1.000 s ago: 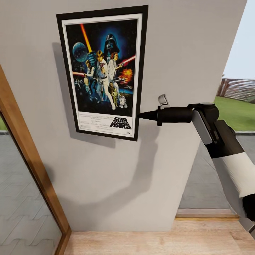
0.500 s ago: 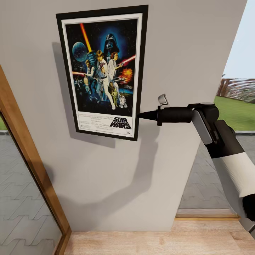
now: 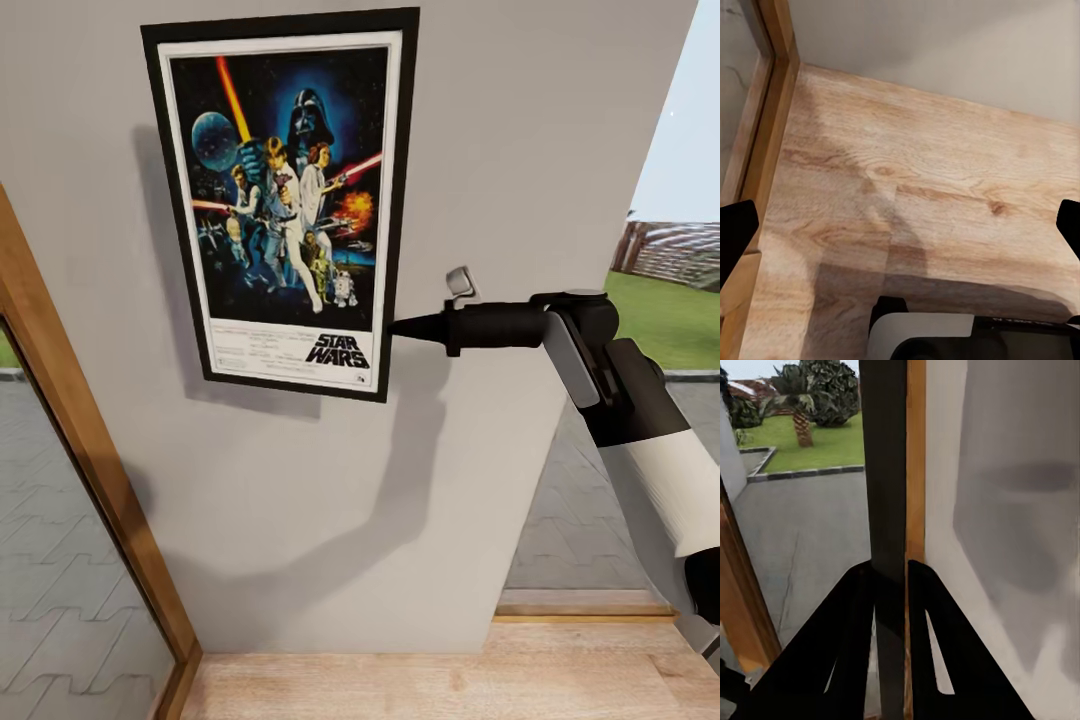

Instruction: Pick up the poster from the kitchen countertop and hang it on one of the wall nails in the kitchen.

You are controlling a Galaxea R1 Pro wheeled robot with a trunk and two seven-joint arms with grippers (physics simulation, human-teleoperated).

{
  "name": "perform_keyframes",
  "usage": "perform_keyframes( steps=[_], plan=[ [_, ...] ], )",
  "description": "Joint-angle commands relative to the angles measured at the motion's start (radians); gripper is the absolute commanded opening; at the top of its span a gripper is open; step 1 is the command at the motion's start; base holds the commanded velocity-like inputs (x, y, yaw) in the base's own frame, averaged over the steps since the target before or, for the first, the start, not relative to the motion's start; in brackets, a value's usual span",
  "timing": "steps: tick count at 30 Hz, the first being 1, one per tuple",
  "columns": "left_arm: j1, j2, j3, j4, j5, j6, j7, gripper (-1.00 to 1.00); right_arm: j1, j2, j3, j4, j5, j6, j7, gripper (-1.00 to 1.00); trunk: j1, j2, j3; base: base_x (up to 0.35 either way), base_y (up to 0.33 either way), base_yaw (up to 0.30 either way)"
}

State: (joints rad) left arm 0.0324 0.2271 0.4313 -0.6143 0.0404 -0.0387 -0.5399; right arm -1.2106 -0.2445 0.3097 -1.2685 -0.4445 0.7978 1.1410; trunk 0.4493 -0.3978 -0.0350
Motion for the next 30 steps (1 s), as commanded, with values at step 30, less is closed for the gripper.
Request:
perform_keyframes(
  steps=[30],
  plan=[
    [0.000, 0.000, 0.003, 0.001, 0.004, 0.000, -0.005, 1.00, -0.001, -0.001, 0.002, 0.005, 0.000, 0.006, 0.017, -1.00, 0.001, -0.002, -0.002, 0.037, 0.000, 0.000]
  ],
)
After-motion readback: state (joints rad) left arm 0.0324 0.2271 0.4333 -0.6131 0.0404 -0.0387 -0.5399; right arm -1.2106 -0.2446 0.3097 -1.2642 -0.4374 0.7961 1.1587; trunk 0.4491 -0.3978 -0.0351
